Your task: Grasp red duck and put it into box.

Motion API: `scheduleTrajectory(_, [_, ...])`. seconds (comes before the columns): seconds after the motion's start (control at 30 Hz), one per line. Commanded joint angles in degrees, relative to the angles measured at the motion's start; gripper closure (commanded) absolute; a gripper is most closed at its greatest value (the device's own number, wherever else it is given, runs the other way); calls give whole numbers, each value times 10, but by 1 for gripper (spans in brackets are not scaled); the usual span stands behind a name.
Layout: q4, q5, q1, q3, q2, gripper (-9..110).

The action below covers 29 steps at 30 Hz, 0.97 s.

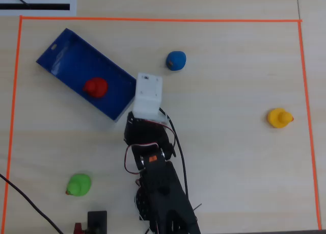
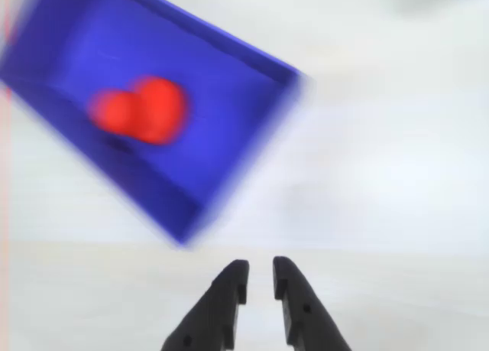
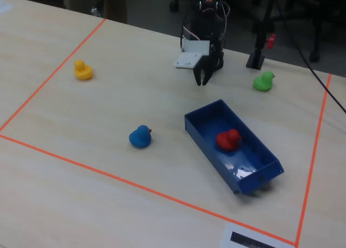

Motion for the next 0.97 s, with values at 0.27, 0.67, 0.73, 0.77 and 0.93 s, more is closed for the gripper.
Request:
scheduleTrajectory(0.27, [120,-91,36,252,236,101])
scheduleTrajectory(0.67, [142,-89,73,252,236,92])
scheduleTrajectory(0.73, [142,-90,73,252,236,92])
scheduleTrajectory(0.77, [142,-90,73,252,236,92])
scheduleTrajectory(0.93, [142,-90,73,252,236,92])
